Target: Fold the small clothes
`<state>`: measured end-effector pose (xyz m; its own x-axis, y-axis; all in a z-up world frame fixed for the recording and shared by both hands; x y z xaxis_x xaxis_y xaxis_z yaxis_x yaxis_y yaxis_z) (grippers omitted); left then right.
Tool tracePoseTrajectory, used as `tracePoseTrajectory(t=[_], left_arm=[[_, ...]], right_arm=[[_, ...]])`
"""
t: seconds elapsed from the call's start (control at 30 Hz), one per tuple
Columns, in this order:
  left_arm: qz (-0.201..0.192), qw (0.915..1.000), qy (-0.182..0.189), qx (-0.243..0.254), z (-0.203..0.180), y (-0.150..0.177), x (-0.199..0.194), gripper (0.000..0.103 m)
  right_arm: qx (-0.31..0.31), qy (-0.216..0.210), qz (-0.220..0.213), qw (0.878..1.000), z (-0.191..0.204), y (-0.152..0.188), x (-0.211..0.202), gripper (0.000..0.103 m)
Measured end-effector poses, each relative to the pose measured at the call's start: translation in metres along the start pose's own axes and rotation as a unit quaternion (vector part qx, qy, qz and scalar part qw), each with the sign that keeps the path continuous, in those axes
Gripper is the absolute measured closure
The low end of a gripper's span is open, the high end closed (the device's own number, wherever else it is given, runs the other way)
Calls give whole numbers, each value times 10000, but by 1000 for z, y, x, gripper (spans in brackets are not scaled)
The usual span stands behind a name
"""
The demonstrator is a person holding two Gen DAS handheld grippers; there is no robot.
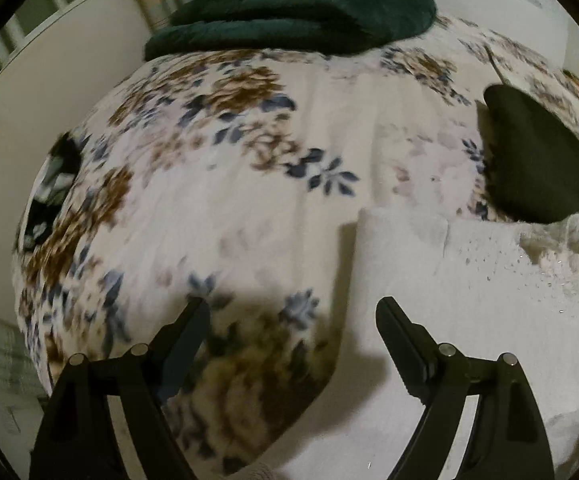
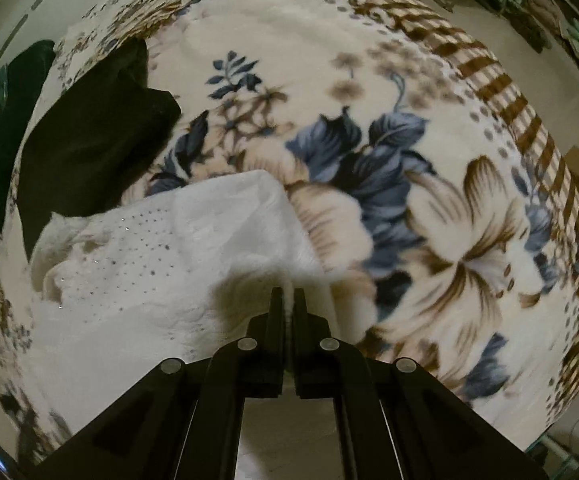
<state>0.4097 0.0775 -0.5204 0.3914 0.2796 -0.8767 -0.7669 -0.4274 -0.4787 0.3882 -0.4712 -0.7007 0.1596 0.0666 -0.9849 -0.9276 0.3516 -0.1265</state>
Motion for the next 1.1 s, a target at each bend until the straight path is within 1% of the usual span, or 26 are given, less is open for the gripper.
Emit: tracePoseTrajectory(t=[0.03,0.1,0.17,0.2,0.23,0.27,0.3,0.33,0.4,0.43,0.5,0.57,0.6,0.63,0.73,0.8,0.87,0.9,0.93,1.0,1.03,1.07,1.1], left_arm=[[36,9999,-31,99,-7,-1,9,18],[158,9995,-77,263,-15,0,25,18],[248,9985,-150,469,-22,2,38,18],[250,9982,-153,527,-23,3,39,18],[225,9981,-129,565,-23,3,37,18],[185,9979,-118,604,-23,4,33,18],[157,9978,-109,633,-23,4,31,18],[132,9977,-88,662,-23,5,28,18],[129,9972,-82,732,-23,9,25,18],[142,9968,-109,783,-23,12,27,18],[211,9957,-157,884,-24,19,33,18],[286,9951,-188,927,-24,25,41,18],[295,9950,-182,934,-24,26,42,18],[278,9949,-167,960,-24,27,43,18],[216,9941,-114,1054,-25,27,43,18],[200,9939,-77,1081,-25,27,41,18],[174,9943,10,1055,-24,27,32,18],[156,9943,84,1049,-24,28,26,18],[127,9943,131,1046,-24,30,18,18],[76,9944,263,1022,-25,38,-3,18],[73,9943,310,1014,-26,43,-11,18],[80,9942,363,1009,-27,50,-21,18],[102,9940,411,1013,-28,59,-32,18]], right_arm=[[-139,-30,193,9997,3,1,8,101],[-286,62,395,9988,-1,6,15,100],[-307,178,400,9986,-5,11,10,91],[-305,286,363,9985,-8,13,4,77],[-260,318,283,9988,-10,16,-1,65],[-196,253,133,9994,-12,19,-10,63],[-170,78,-50,9998,-11,22,-18,63],[-219,-42,-133,9997,-9,24,-22,63],[-479,-266,-188,9983,4,28,-23,61],[-691,-396,-112,9968,9,30,-19,59],[-870,-387,172,9953,20,33,-3,58],[-827,-409,384,9950,24,36,12,61],[-788,-413,407,9952,23,38,16,81],[-757,-424,399,9954,22,40,17,89],[-776,-111,460,9959,17,43,16,90],[-723,-227,670,9949,11,46,19,90],[-681,-551,782,9931,4,47,8,86],[-673,-685,768,9924,0,48,-2,76],[-675,-670,758,9926,-8,49,-13,63],[-730,-502,633,9941,-27,55,-39,48],[-853,-356,586,9940,-34,58,-47,46],[-1083,-142,572,9924,-39,61,-53,46],[-1387,71,624,9883,-45,68,-54,46]])
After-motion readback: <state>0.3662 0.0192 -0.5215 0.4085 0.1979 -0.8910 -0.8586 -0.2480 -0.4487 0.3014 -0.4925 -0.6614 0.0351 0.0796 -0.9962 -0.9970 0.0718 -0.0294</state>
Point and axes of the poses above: each gripper's, at about its wrist camera, not at the fingertips, and x roughly the way its jaws point, z to its left, y to its underside, the point moved 2 cm from there along x, roughly the way its jaws point, and after that the axes turned 15 degrees about -x, right-handed, at the moved point
